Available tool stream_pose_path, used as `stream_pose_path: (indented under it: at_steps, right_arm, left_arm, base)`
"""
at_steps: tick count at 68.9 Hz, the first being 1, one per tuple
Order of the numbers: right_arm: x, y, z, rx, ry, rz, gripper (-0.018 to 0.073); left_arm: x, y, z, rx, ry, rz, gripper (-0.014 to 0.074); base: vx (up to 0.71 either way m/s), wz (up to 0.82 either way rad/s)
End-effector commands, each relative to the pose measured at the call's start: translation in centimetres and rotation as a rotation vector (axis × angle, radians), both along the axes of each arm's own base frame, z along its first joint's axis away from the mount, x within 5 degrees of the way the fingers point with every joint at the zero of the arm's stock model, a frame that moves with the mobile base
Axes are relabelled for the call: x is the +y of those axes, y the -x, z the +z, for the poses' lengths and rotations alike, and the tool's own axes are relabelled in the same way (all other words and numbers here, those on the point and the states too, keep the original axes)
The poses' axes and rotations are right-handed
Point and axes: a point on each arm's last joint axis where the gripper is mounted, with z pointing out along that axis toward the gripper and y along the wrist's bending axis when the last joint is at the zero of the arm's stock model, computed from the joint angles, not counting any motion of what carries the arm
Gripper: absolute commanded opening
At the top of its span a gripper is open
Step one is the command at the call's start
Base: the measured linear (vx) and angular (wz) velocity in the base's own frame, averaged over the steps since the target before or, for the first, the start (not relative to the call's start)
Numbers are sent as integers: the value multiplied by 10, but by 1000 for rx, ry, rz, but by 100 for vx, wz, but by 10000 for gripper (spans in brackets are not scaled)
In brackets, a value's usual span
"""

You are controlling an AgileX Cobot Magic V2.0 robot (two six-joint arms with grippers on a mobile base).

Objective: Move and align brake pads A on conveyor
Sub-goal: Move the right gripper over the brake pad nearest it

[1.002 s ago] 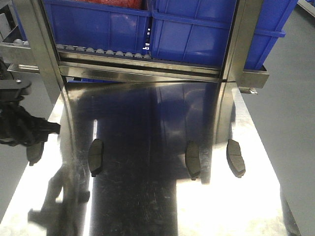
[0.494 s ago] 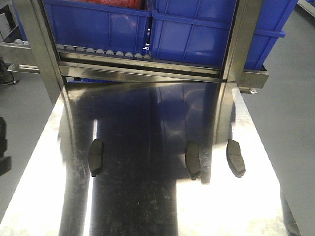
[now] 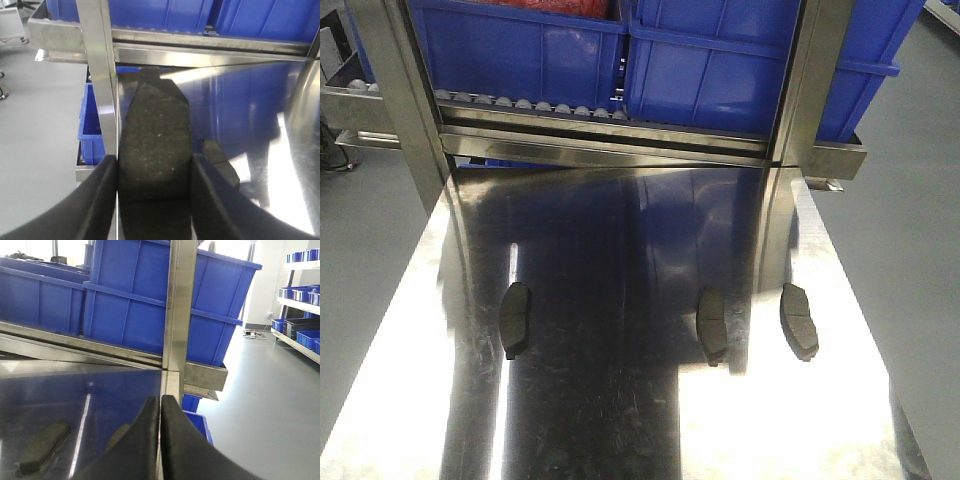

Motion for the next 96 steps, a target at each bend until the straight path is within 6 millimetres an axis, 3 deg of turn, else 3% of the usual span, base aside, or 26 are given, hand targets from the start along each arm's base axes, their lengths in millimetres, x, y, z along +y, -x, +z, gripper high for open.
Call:
stream_pose_path:
  at_steps: [1, 61, 80, 96]
  right_arm:
    - [0, 1, 6, -77, 7, -7, -10]
    - [0, 1, 6, -77, 7, -7, -10]
    - [-2, 7, 38, -307, -56, -11, -10]
    - [1, -13, 86, -40, -36, 0, -10]
  left_arm:
    - [-1, -2, 17, -108, 24, 0, -6]
    - [-1, -2, 16, -106, 23, 0, -6]
    - [-1, -2, 16, -106, 23, 0, -6]
    - [-1, -2, 16, -106, 23, 0, -6]
  base:
    - [0, 0]
    - [0, 0]
    - [0, 0]
    - [0, 0]
